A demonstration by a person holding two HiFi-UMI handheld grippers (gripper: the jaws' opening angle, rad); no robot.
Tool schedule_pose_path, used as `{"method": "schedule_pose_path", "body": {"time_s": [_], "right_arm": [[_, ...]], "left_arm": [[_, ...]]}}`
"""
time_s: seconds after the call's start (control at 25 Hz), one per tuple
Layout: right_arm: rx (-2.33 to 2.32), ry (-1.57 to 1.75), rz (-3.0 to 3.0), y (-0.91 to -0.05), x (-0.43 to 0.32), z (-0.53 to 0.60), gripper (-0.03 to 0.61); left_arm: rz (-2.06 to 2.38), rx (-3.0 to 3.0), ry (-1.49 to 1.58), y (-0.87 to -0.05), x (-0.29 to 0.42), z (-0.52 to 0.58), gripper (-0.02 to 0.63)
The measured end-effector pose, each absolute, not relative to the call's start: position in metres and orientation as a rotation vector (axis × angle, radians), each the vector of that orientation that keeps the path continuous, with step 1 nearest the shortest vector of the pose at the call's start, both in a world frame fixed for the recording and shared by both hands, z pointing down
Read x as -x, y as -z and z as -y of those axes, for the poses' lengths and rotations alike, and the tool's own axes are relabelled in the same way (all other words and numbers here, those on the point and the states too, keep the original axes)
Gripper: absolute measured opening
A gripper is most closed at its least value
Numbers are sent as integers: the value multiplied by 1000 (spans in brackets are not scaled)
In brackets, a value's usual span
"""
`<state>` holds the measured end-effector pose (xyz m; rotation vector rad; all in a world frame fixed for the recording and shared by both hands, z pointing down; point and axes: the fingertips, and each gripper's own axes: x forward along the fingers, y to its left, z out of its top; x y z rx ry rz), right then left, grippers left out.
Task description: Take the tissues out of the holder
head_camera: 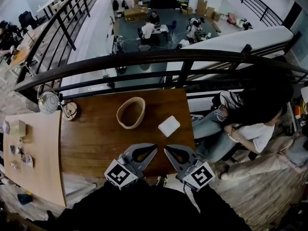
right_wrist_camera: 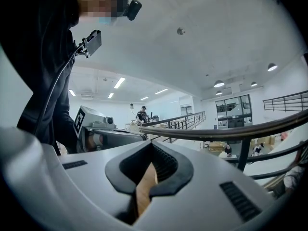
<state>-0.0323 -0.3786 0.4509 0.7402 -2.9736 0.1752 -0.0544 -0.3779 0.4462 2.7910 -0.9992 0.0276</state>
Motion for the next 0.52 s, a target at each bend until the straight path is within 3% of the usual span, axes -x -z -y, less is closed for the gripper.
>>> {"method": "schedule_pose_path", "body": {"time_s": [0.52], "right_arm": [[-737,-170,2960,-457,31,382,5]], "left_arm": [[1007,-2804,-45,-450,55,381,9]]}}
